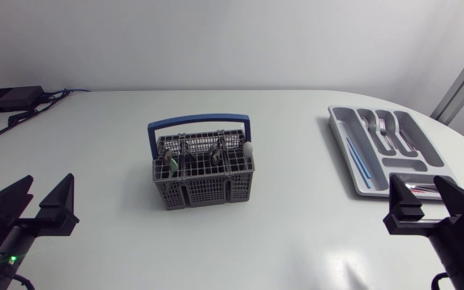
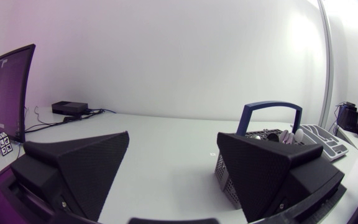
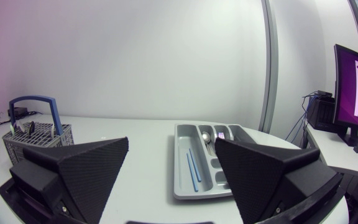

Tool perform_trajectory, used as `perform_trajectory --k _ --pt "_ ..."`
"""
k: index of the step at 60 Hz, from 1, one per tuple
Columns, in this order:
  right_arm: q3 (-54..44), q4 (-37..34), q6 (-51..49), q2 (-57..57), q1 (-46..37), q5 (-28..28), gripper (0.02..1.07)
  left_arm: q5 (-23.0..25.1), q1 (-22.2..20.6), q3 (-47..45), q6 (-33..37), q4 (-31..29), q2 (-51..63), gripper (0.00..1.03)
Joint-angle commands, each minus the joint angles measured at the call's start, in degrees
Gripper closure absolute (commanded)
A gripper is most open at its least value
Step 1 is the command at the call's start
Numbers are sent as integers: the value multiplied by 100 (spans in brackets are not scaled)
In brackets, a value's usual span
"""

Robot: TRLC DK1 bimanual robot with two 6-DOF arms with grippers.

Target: Unload the cutlery basket into the drawer organizer.

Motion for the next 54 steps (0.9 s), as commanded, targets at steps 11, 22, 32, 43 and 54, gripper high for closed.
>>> perform_trajectory --k 11,22,32,43,54 --pt "-108 -34 65 -45 50 -16 7 1 35 -141 -102 16 -32 4" --pt "-108 -16 73 -45 50 10 7 1 44 -141 -93 43 -41 4" --pt "-108 19 82 -54 103 63 7 1 52 -132 -58 148 -41 4" --pt "6 89 91 -45 208 159 7 1 158 131 -40 157 -41 4" --pt "331 89 73 25 366 309 7 1 175 518 -40 7 -23 4"
